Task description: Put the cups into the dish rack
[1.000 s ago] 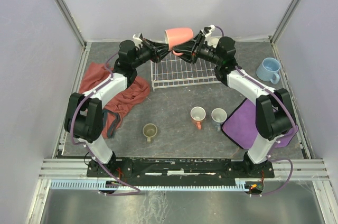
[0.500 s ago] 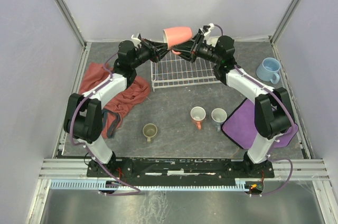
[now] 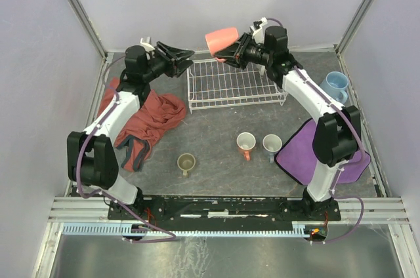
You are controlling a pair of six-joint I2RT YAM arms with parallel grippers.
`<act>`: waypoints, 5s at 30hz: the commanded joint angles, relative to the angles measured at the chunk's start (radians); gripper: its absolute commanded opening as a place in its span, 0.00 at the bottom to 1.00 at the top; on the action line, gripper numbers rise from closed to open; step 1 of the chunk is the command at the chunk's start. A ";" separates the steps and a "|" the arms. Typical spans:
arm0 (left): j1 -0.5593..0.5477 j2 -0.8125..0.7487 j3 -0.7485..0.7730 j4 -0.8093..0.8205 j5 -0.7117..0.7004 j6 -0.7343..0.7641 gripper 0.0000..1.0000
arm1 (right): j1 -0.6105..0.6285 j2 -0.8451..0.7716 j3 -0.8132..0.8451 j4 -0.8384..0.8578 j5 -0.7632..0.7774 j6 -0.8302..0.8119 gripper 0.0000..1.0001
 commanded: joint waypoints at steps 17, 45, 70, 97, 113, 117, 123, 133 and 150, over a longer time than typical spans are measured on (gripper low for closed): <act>0.100 0.011 0.162 -0.532 -0.095 0.613 0.54 | -0.014 0.236 0.542 -0.820 0.672 -0.766 0.01; 0.134 -0.035 0.099 -0.542 -0.093 0.668 0.53 | 0.051 0.626 0.927 -0.818 1.101 -0.819 0.01; 0.148 -0.048 0.077 -0.539 -0.090 0.670 0.52 | 0.033 0.675 0.896 -0.797 1.100 -0.782 0.01; 0.155 -0.052 0.063 -0.535 -0.090 0.671 0.54 | 0.036 0.622 0.773 -0.767 1.077 -0.821 0.58; 0.154 -0.039 0.123 -0.585 -0.063 0.750 0.65 | 0.066 0.295 0.492 -0.762 1.000 -0.819 0.58; 0.153 -0.040 0.132 -0.575 0.027 0.777 0.72 | 0.066 0.182 0.405 -0.790 0.984 -0.832 0.58; 0.150 -0.105 0.064 -0.488 0.182 0.772 0.99 | 0.066 0.023 0.299 -0.895 0.962 -0.855 0.58; -0.027 -0.189 0.082 -0.745 -0.018 0.903 0.99 | 0.053 -0.214 0.159 -0.990 0.945 -0.849 0.59; -0.604 0.026 0.179 -0.961 -0.563 0.692 0.68 | -0.106 -0.471 -0.090 -0.997 0.778 -0.822 0.60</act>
